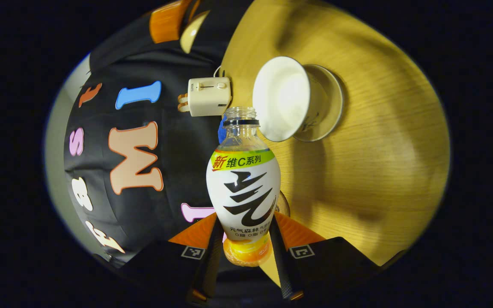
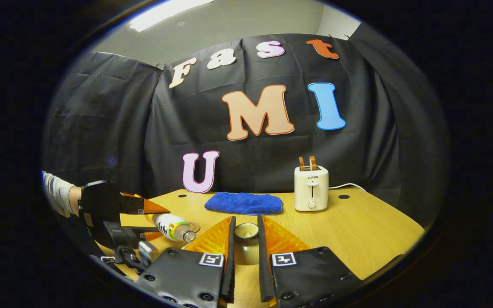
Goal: Open the teacup lid with one hand, grasp the water bottle and pour water into the teacup with the other hand; after pouring, place the water bottle on the coaster and then close the teacup lid.
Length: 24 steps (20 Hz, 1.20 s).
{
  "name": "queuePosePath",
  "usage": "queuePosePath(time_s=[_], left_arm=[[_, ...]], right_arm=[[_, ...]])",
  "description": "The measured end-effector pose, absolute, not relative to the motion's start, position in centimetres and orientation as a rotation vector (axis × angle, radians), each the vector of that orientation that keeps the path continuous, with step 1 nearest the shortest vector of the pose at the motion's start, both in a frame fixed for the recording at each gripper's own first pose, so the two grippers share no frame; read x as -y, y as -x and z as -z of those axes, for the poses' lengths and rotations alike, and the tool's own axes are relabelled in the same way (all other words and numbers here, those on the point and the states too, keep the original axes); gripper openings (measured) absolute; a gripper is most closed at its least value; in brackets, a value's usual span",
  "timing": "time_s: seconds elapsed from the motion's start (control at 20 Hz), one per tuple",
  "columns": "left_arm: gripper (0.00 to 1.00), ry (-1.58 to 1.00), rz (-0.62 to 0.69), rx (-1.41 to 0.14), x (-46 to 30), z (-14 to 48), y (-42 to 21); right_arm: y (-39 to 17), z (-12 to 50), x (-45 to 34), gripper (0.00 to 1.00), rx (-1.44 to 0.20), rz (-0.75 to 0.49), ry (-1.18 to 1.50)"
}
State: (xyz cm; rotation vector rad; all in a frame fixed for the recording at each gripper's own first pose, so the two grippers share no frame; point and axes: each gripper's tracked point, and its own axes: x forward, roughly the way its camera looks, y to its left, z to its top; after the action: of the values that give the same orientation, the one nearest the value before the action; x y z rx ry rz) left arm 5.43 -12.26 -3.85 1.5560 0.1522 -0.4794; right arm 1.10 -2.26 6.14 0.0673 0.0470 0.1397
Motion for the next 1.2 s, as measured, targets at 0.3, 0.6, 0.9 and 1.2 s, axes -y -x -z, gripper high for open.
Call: queuePosePath(time_s=[0.3, 0.6, 0.9, 1.2], left_arm=[[0.57, -1.237, 0.488, -0.167, 13.8, 3.4, -5.7], [0.56, -0.891, 0.439, -0.170, 13.7, 3.0, -6.4], [0.55, -0.523, 0.382, -0.182, 12.1, 1.2, -8.3], [0.55, -0.316, 0.395, -0.193, 11.8, 1.0, -9.6]], right_arm=[[-1.2, -5.9, 2.1, 0.27, -0.055, -0.142, -0.065], [-1.1, -5.6, 1.3, 0.26, -0.064, -0.160, -0.059], [-1.4, -4.9, 1.1, 0.27, -0.080, -0.161, -0.050], [-1.5, -4.4, 0.8, 0.27, -0.093, -0.167, -0.036]])
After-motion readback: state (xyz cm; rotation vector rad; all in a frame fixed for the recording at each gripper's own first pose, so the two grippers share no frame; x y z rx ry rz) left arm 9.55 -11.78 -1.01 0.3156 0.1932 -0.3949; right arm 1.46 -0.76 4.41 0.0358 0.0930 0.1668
